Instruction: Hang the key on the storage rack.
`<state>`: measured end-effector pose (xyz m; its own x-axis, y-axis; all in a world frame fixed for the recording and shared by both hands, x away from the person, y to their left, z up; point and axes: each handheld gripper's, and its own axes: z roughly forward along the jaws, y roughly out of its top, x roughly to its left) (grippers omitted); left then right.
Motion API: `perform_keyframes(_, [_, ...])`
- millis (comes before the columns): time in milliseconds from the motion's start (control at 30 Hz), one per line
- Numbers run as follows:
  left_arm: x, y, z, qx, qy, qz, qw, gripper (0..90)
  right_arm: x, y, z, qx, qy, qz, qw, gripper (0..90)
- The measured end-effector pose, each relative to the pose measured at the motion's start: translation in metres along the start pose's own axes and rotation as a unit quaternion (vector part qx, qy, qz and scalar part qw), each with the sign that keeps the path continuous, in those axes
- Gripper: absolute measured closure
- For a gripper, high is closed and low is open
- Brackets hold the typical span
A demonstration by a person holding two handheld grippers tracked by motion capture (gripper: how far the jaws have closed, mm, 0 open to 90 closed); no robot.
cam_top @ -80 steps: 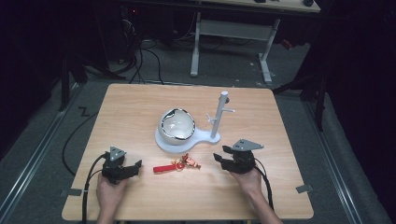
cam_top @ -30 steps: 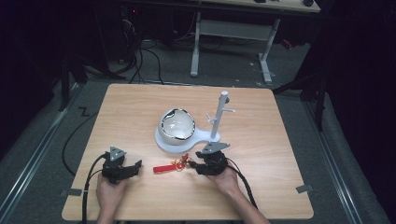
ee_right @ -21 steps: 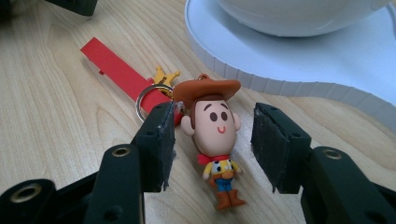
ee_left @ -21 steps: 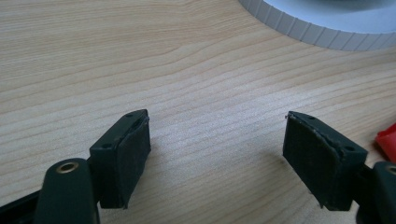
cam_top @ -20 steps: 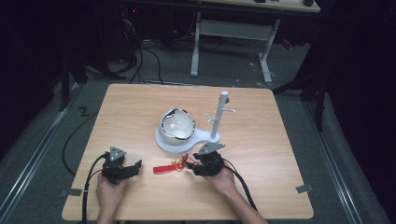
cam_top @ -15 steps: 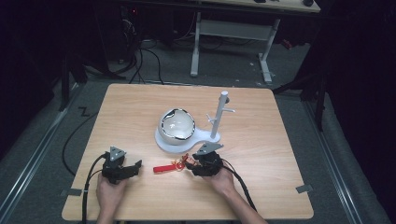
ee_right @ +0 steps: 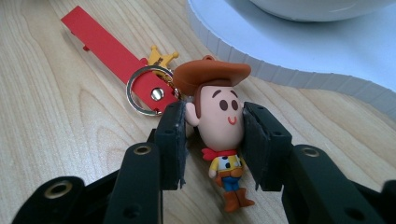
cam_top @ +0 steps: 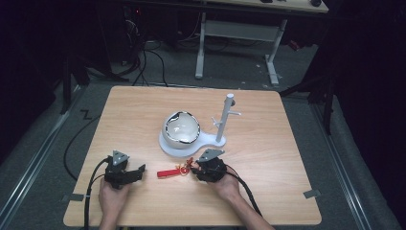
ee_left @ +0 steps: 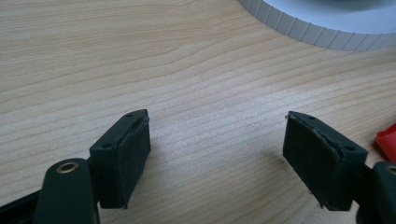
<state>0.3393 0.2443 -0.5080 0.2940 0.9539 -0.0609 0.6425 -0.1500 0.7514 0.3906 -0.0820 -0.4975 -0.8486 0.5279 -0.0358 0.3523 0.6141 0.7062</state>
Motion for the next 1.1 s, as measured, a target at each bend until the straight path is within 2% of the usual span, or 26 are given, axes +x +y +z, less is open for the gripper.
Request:
perform_keyframes(133, [0.0,0.0,0.0,0.0,0.0,0.0,1.0,23.8,0.001,0.0,0.0,-0.002,0.0,-0.007,1.0,61.9])
perform_keyframes(367, [0.0,0.0,0.0,0.0,0.0,0.0,1.0,23.8,0.001,-0.003,-0.005,-0.016,0.002,-0.002,0.9999,62.4])
perform_keyframes(567, [0.0,0.0,0.0,0.0,0.0,0.0,1.0,23.8,0.0,-0.001,-0.016,-0.033,0.006,0.005,0.9994,62.8])
perform_keyframes(867, [0.0,0.0,0.0,0.0,0.0,0.0,1.0,23.8,0.002,0.002,-0.036,-0.056,0.005,-0.005,0.9984,63.6])
perform_keyframes(1100, [0.0,0.0,0.0,0.0,0.0,0.0,1.0,23.8,-0.007,0.0,-0.053,-0.078,0.0,0.009,0.9969,64.2])
